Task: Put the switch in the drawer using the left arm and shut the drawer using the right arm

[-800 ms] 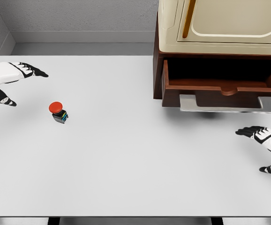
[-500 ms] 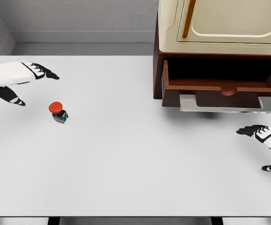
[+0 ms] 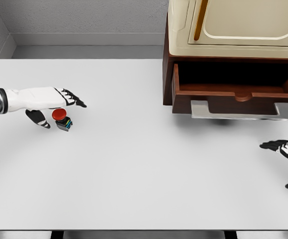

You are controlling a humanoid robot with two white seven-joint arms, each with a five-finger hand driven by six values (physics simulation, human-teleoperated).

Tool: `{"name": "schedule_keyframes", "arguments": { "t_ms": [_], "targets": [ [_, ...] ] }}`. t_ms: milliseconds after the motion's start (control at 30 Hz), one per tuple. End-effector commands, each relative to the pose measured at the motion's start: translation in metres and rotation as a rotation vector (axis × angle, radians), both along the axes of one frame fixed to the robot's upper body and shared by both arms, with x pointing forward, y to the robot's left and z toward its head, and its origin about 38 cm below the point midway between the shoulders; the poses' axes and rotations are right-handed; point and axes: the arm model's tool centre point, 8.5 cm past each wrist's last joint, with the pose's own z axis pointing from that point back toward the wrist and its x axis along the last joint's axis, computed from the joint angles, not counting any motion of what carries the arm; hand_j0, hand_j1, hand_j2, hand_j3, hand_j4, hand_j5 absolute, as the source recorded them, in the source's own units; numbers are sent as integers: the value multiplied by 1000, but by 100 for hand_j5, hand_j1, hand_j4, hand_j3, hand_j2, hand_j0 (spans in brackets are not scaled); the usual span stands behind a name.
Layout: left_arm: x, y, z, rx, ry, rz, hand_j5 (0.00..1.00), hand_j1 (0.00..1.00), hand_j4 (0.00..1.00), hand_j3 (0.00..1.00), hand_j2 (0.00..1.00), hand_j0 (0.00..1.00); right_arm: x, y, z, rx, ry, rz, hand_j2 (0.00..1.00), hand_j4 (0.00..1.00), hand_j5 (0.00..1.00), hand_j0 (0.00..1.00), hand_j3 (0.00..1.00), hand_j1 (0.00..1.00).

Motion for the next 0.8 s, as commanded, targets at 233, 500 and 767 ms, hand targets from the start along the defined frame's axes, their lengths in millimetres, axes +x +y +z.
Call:
{"name": "schedule_keyframes", "arguments": {
  "t_ms": [233, 500, 767],
  "targets": [
    [-1, 1, 3, 4, -5, -1, 82, 82, 82, 82, 82, 82, -5, -31, 30, -34, -76, -90, 100, 100, 100, 100, 100, 100],
    [-10, 8, 10, 29, -16, -13, 82, 82, 82, 82, 82, 82, -3, -28, 29, -41, -75, -78, 64, 64, 64, 64, 64, 64],
    [-11, 2, 4, 28, -2, -26, 82, 82, 82, 82, 82, 82, 16, -13, 35, -15, -116, -35, 50, 50, 50, 50, 50, 50]
  ]
}}
